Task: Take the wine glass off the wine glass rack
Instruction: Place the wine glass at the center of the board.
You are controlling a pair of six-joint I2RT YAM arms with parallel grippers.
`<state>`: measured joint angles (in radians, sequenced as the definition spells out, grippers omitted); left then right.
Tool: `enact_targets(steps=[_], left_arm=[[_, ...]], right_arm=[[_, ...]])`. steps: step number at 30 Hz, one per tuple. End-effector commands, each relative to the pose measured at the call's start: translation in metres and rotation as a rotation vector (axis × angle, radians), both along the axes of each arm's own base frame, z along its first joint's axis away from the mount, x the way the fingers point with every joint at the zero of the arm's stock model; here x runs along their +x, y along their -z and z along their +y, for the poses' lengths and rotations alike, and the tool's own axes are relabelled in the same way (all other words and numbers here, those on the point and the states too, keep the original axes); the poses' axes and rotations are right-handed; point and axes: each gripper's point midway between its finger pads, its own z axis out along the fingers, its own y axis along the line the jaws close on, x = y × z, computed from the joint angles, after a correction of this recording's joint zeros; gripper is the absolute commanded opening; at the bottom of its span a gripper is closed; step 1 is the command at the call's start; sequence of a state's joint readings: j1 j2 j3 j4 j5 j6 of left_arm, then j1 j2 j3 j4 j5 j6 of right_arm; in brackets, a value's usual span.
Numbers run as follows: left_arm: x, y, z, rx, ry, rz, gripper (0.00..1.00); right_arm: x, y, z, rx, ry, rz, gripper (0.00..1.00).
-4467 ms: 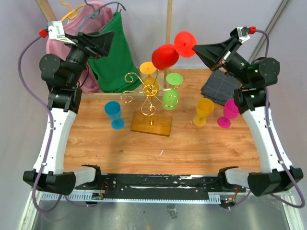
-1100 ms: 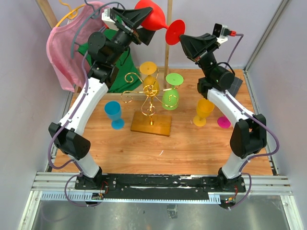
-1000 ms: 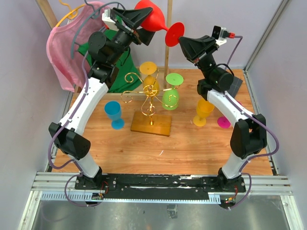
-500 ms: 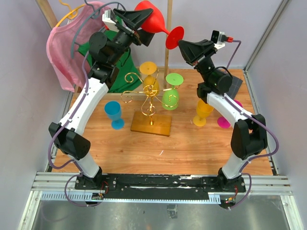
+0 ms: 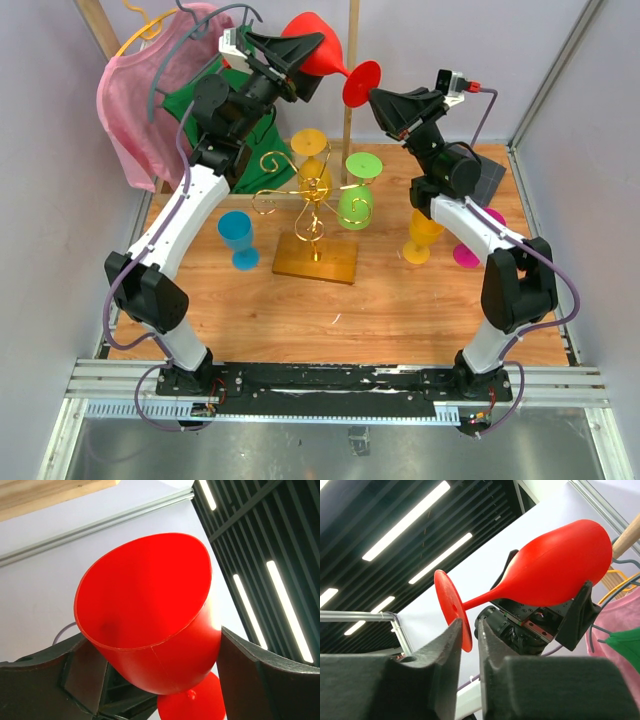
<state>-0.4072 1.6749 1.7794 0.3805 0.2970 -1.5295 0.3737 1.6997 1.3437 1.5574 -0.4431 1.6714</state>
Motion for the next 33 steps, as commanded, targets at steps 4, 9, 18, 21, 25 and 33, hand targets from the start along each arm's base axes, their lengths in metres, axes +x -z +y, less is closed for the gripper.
enact_targets(steps=[4,9,18,21,25,33], left_arm=[[-0.022,-0.029,0.004,-0.010,0.005,-0.120,0.72],[-0.023,-0.028,0.006,-0.004,0.009,-0.123,0.72],[-0.029,-0.031,0.014,0.016,0.016,-0.147,0.72],[-0.033,-0.036,0.019,0.025,0.016,-0.169,0.72],[-0.037,-0.044,0.033,0.056,-0.002,-0.216,0.72],[-0.042,-0.046,0.071,0.196,-0.086,-0.315,0.73]], right_arm=[[-0.012,-0.005,0.002,0.015,-0.022,-0.027,0.52],[-0.014,-0.007,0.000,0.015,-0.014,-0.037,0.79],[-0.021,-0.006,-0.008,0.000,0.007,-0.047,0.94],[-0.019,0.001,-0.013,-0.008,0.029,-0.030,0.95],[-0.026,-0.002,-0.022,-0.019,0.054,-0.052,0.97],[-0.029,0.010,-0.056,-0.073,0.139,-0.022,0.99]])
